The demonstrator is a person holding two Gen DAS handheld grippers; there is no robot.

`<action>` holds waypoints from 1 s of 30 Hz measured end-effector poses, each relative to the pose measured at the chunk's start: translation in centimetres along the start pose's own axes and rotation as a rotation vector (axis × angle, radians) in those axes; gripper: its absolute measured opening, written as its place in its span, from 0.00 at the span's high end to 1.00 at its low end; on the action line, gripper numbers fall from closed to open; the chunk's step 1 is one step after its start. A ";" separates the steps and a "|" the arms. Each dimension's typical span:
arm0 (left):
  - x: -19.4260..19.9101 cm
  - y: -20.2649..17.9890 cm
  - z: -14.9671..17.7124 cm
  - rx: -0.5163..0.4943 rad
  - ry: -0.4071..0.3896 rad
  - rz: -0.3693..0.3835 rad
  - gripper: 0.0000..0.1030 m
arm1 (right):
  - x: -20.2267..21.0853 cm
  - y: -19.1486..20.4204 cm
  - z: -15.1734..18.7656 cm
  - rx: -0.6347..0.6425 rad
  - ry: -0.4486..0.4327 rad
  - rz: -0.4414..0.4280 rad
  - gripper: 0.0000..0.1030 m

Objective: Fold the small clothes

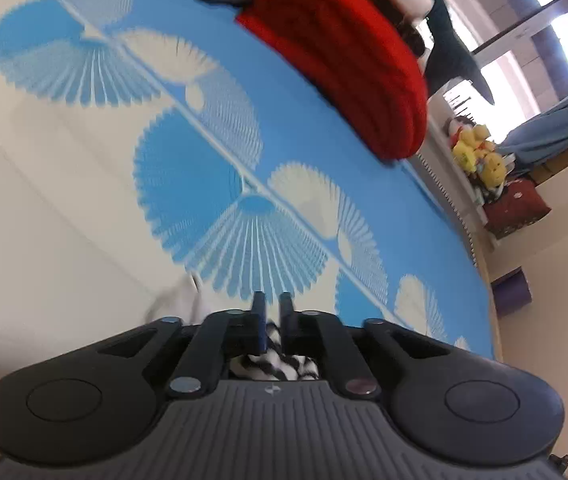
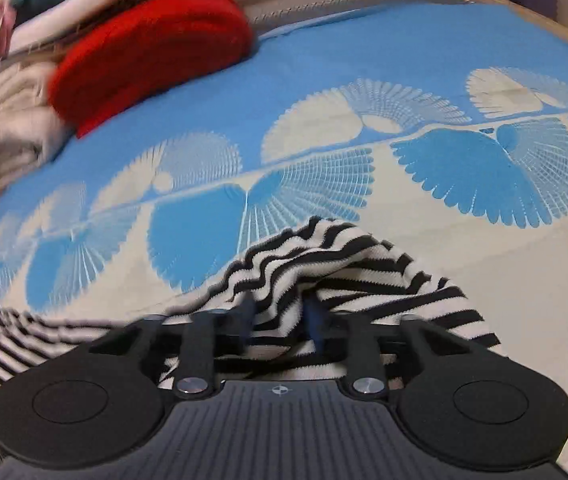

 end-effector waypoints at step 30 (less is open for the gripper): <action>-2.0 2.9 -0.5 -0.391 0.033 -0.205 0.97 | -1.4 -4.6 -2.7 0.116 -0.070 0.116 0.96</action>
Point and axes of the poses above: each gripper's, at about its wrist camera, not at the fingertips, and x roughly against the way its jaws point, y to its left, z to its underside, the point moved 9 cm from there along -x, roughly the way its jaws point, and after that the axes turned 14 degrees about -x, right-handed, at the moved point
